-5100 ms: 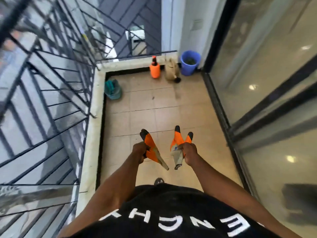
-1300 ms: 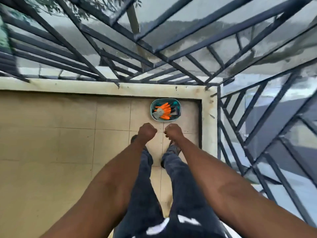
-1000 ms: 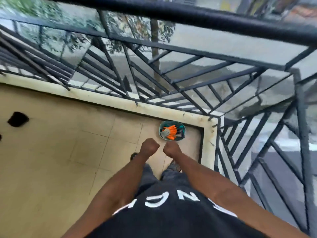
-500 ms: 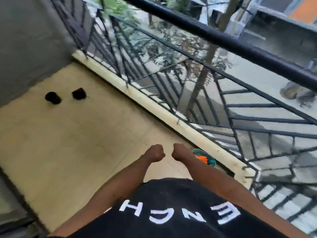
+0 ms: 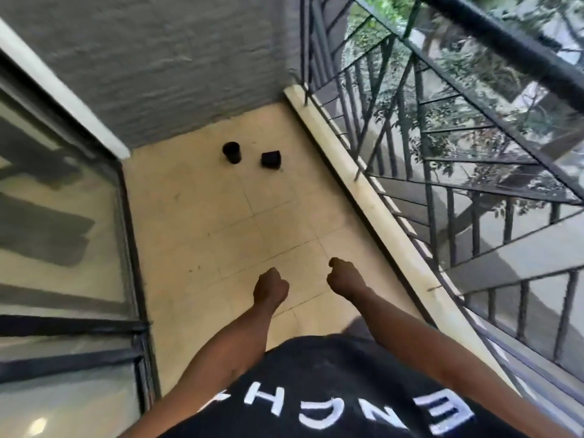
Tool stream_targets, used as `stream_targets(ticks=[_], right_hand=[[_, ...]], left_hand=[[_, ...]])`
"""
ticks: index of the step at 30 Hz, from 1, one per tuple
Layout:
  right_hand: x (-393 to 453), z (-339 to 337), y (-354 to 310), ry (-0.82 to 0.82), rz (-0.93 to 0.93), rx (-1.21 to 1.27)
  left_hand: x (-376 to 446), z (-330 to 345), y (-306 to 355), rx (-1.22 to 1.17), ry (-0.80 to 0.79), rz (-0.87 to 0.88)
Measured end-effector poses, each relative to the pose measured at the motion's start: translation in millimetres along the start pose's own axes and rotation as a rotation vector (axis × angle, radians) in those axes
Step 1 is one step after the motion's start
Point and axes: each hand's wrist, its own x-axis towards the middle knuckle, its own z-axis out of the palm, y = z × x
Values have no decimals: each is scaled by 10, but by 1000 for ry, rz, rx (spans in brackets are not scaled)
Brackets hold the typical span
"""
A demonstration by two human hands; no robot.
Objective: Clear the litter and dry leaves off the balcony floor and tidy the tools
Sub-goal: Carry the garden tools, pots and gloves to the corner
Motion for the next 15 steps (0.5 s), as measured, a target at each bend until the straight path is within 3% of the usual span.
stream_targets(ticks=[6,11,15], right_hand=[[835,-201,-299,-59,-25,4],[1954,-757,-643,-227,-182,-200],[2771,-1367,-931,-212,-216,-275]], left_hand=[[539,-261,207,5,-76,34],[1320,-650,533,-45,-80,-75],[1851,-1063,985,-158,-58,-173]])
